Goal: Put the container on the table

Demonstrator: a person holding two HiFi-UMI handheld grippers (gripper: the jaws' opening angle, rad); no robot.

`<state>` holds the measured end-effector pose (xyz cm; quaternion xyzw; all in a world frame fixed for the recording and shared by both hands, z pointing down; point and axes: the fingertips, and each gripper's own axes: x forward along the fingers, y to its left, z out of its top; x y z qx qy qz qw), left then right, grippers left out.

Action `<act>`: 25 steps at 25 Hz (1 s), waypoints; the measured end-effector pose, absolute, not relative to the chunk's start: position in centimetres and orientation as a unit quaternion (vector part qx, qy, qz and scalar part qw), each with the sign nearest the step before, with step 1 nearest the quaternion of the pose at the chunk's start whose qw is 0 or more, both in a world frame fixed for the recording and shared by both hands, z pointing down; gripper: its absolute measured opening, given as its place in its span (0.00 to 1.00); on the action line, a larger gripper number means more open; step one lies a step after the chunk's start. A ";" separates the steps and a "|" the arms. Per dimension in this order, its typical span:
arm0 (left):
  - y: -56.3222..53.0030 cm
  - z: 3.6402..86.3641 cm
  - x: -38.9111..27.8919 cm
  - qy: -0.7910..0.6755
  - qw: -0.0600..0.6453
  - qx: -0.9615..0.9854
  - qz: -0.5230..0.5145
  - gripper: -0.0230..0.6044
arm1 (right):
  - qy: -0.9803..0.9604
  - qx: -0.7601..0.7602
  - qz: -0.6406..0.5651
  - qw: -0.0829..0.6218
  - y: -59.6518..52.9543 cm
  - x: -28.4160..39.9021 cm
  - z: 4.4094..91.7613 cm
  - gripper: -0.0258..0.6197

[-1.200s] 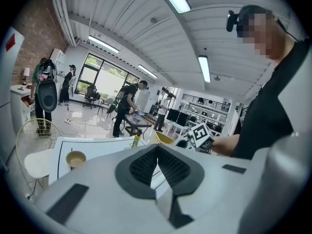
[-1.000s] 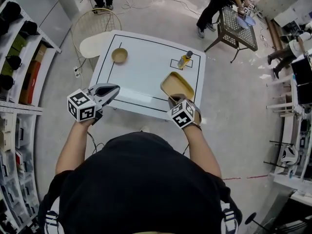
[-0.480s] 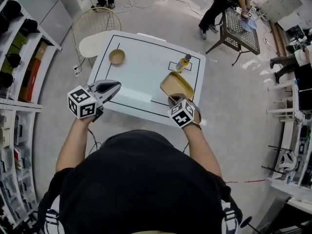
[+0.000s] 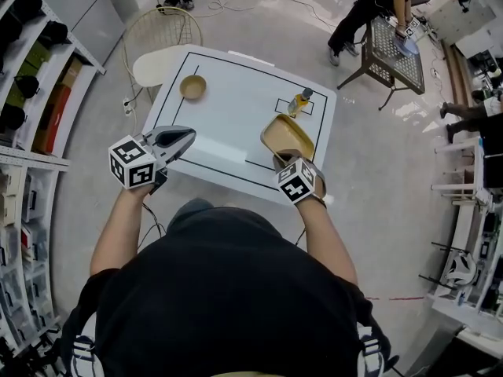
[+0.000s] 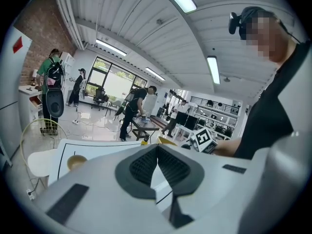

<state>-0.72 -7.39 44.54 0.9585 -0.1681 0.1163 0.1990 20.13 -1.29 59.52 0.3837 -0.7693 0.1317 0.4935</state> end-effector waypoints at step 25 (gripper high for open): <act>-10.4 44.4 -1.3 -0.152 0.192 0.963 0.109 0.05 | -0.754 0.400 0.132 0.505 -3.9 20.3 59.2 0.05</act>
